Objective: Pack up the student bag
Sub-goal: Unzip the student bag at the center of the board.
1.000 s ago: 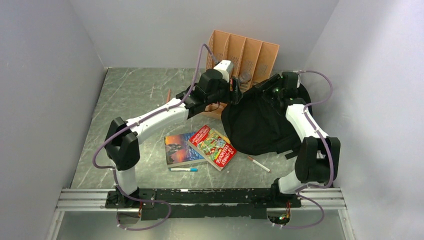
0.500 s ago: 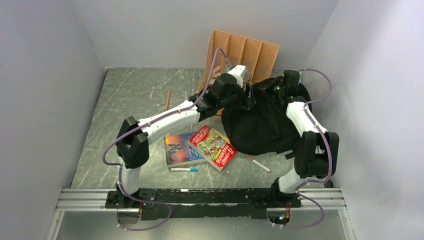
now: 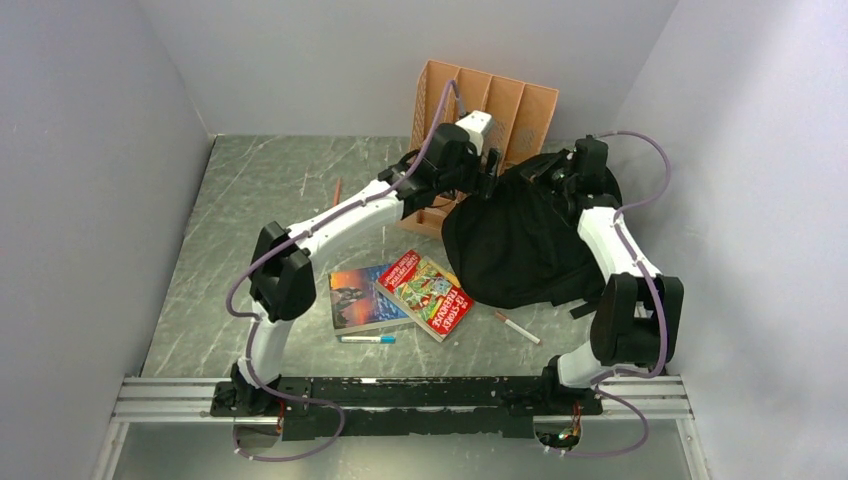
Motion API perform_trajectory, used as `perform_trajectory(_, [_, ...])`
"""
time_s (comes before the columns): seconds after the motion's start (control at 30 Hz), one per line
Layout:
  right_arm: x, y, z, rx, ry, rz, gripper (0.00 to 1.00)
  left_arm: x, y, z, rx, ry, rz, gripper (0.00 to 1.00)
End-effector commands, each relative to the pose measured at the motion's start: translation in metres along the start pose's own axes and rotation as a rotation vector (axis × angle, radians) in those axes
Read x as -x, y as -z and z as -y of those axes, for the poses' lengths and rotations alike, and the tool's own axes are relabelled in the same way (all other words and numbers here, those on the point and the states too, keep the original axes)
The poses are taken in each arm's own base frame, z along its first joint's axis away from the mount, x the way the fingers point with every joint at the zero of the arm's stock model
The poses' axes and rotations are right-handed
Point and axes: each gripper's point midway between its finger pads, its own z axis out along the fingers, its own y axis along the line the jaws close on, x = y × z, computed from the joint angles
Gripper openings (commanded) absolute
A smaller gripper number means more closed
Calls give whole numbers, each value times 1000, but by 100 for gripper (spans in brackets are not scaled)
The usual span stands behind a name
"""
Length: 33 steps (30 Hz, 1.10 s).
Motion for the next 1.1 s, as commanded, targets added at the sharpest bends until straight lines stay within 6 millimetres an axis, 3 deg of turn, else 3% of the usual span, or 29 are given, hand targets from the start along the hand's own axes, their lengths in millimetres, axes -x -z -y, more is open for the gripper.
perform_trajectory(0.0, [18,20,-23,80,56,62,2,12,-9,-20,-8,-108,11,85])
perform_trajectory(0.2, [16,26,-24,80,64,58,2,25,-15,-7,-125,-117,40,84])
perform_trajectory(0.33, [16,28,-24,82,53,61,2,20,-10,-8,-85,8,2,73])
perform_trajectory(0.47, [17,29,-26,94,42,68,0,29,17,14,-159,214,35,66])
perform_trajectory(0.57, [18,30,-27,99,40,70,0,43,46,33,-229,335,124,70])
perform_trajectory(0.63, [19,31,-28,102,37,75,0,40,54,44,-263,401,160,74])
perform_trajectory(0.73, [20,32,-31,110,32,81,0,19,48,54,-286,472,134,76])
perform_trajectory(0.83, [20,32,-32,114,34,74,0,-1,33,64,-325,539,69,71])
perform_trajectory(0.97, [23,34,-33,112,35,84,0,-12,22,81,-368,572,64,66])
perform_trajectory(1.07, [23,35,-34,114,36,86,0,-18,13,80,-341,581,78,66])
